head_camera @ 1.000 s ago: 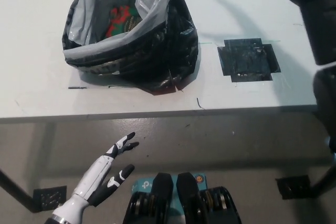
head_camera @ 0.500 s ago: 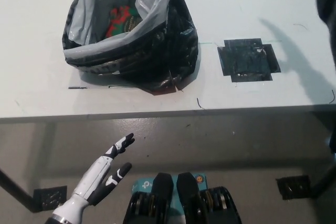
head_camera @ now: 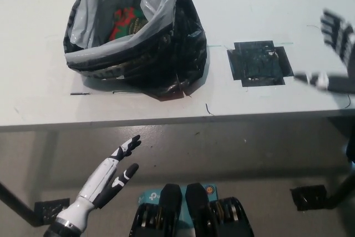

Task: The robot uses its right hand to pick up a bag of coffee beans and puts it in the black plastic bag, then the robot grabs the top of the bag and lifts it.

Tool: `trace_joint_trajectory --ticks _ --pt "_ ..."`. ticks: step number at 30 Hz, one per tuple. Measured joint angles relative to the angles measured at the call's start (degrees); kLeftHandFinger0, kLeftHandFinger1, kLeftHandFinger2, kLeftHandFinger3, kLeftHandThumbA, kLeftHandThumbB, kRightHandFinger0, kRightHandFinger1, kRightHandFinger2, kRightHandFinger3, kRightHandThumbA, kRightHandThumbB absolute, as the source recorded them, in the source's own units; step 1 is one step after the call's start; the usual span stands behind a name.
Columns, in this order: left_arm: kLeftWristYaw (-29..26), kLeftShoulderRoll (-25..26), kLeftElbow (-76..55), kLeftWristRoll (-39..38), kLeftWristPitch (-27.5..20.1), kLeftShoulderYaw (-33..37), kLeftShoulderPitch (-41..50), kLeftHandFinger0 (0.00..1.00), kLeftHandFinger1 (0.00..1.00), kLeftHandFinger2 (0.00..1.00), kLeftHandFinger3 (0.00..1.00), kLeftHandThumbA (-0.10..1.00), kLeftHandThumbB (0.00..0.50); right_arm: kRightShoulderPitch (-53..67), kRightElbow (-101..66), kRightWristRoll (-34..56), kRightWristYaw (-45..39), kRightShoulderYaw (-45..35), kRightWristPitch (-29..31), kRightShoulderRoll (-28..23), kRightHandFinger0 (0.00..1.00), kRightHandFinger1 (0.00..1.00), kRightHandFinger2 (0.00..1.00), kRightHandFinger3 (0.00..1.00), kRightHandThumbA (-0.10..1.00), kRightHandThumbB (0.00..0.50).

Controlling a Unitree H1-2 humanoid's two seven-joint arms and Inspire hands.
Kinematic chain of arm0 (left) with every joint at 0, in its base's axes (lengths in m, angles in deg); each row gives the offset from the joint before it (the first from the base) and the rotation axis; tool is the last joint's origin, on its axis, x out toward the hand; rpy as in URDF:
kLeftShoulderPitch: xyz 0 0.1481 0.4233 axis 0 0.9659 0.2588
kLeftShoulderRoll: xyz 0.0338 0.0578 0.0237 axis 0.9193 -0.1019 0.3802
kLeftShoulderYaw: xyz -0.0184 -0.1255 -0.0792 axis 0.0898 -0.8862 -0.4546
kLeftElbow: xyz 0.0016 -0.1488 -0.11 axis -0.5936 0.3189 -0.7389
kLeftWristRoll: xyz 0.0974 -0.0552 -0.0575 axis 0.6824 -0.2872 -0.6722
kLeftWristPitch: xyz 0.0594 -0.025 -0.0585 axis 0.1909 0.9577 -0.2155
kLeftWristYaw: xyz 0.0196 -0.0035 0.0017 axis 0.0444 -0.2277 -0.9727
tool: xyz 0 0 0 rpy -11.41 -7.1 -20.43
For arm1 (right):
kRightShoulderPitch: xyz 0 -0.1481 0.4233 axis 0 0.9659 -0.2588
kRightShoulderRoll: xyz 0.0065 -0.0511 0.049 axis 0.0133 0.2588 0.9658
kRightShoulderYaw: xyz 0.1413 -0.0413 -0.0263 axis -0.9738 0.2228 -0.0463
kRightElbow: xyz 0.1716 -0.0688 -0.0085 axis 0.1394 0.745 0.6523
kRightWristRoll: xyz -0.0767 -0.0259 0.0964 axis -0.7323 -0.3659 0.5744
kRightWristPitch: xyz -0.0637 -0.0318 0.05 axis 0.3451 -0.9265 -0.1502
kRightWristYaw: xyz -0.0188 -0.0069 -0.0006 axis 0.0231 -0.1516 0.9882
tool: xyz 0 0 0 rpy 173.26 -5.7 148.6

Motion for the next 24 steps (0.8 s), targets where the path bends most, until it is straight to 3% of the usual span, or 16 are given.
trace_joint_trajectory --ticks 2,5,7,11,13,16,17,18,22,24 --pt "0.0 0.0 0.0 -0.1 0.0 -0.1 -0.1 1.00 1.00 1.00 1.00 1.00 0.231 5.5 -4.7 0.0 0.0 0.1 0.5 1.3 1.00 1.00 1.00 1.00 1.00 0.420" --pt "0.0 0.0 0.1 -0.2 0.0 -0.3 -0.2 1.00 1.00 1.00 1.00 1.00 0.228 12.5 -10.1 -0.3 0.0 0.4 2.1 3.7 1.00 1.00 1.00 1.00 1.00 0.378" --pt "0.0 0.0 0.1 -0.2 0.0 -0.6 -0.1 1.00 1.00 1.00 1.00 1.00 0.227 17.0 -12.4 -0.8 0.1 0.8 3.7 5.4 1.00 1.00 1.00 1.00 1.00 0.323" --pt "0.0 -0.1 0.1 -0.2 0.0 -0.9 -0.1 1.00 1.00 1.00 1.00 1.00 0.239 23.5 -13.9 -1.8 0.2 1.4 6.6 8.5 1.00 1.00 1.00 1.00 1.00 0.349" --pt "0.0 -0.1 0.1 -0.2 0.0 -1.0 0.1 1.00 1.00 1.00 1.00 1.00 0.228 26.0 -13.4 -2.4 0.2 1.8 8.3 10.0 1.00 1.00 1.00 1.00 1.00 0.277" --pt "0.0 -0.1 0.1 -0.2 0.0 -1.1 0.5 1.00 1.00 1.00 1.00 1.00 0.221 28.0 -10.6 -3.5 0.4 2.3 11.1 11.9 1.00 1.00 1.00 1.00 1.00 0.286" --pt "0.0 -0.1 0.1 -0.2 0.0 -1.1 0.6 1.00 1.00 1.00 1.00 1.00 0.223 28.1 -9.9 -3.7 0.5 2.4 11.6 12.1 1.00 1.00 1.00 1.00 1.00 0.329" --pt "0.0 -0.1 0.1 -0.2 0.0 -1.2 0.9 1.00 1.00 1.00 1.00 1.00 0.224 28.4 -7.6 -4.3 0.6 2.7 13.0 12.9 1.00 1.00 1.00 1.00 1.00 0.334" --pt "0.0 -0.2 0.1 -0.2 0.0 -1.6 2.1 1.00 1.00 1.00 1.00 1.00 0.225 28.7 -1.7 -5.3 1.1 3.4 16.1 14.3 1.00 1.00 1.00 1.00 1.00 0.319" --pt "0.0 -0.2 0.1 -0.2 0.0 -1.8 2.9 1.00 1.00 1.00 1.00 1.00 0.222 28.8 1.9 -5.6 1.2 3.7 18.1 15.2 1.00 1.00 1.00 1.00 1.00 0.334"
